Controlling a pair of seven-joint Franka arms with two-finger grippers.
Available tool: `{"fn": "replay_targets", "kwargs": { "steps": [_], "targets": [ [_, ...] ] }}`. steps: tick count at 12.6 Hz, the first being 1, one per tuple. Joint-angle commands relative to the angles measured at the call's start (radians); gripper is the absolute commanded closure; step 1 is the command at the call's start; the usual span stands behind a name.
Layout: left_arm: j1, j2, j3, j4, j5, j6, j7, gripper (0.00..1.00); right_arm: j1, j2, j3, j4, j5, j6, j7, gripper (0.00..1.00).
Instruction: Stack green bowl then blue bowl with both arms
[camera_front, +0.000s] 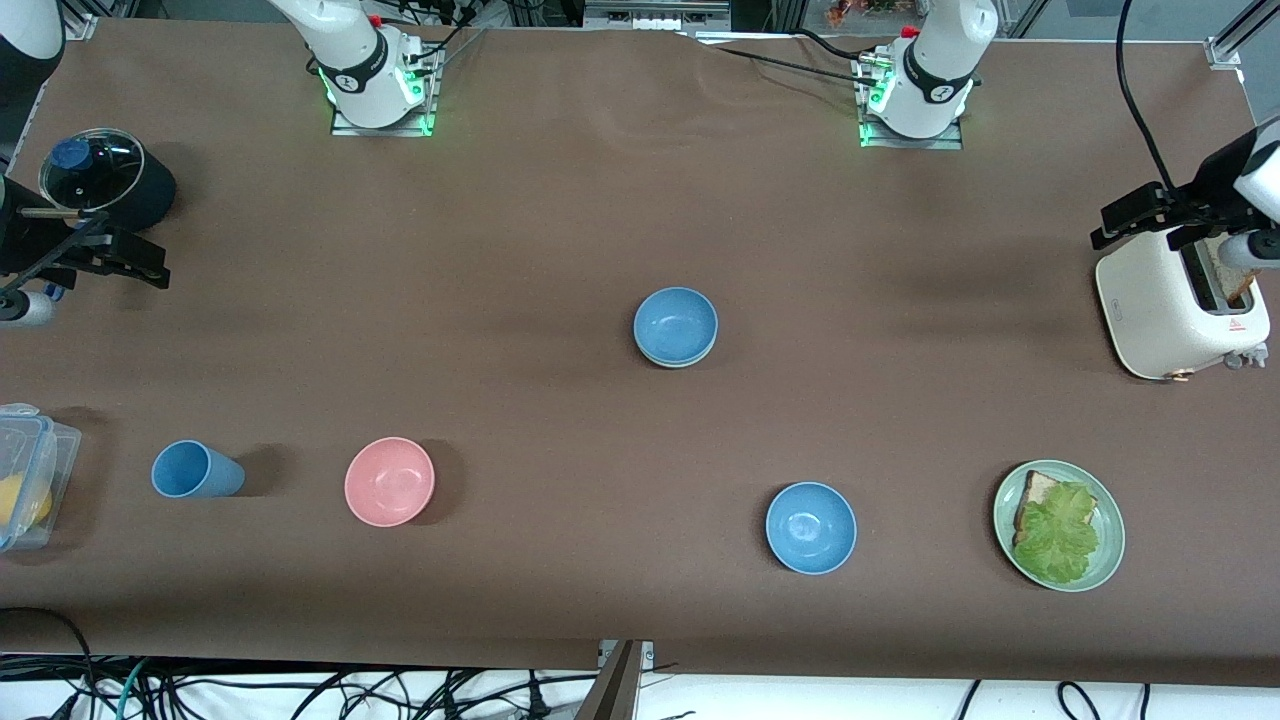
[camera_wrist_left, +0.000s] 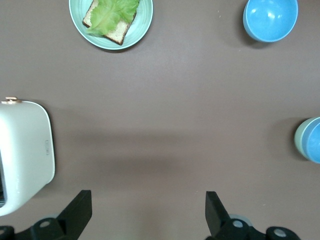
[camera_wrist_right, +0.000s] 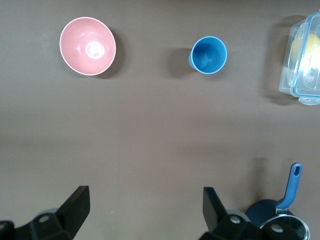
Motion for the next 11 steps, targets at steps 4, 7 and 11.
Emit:
{"fn": "replay_targets", "kwargs": {
  "steps": [4,7,11],
  "targets": [
    [-0.016,0.016,-0.070,0.024,0.071,-0.026,0.000,0.00,0.001,0.004,0.000,0.012,-0.006,0.000,-0.005,0.00],
    [-0.014,0.021,-0.071,0.041,0.071,-0.031,0.005,0.00,-0.001,0.002,0.000,0.012,-0.006,0.000,-0.006,0.00],
    [-0.016,0.029,-0.073,0.052,0.067,-0.028,0.009,0.00,-0.001,0.002,0.000,0.012,-0.007,0.000,-0.005,0.00]
  ]
}}
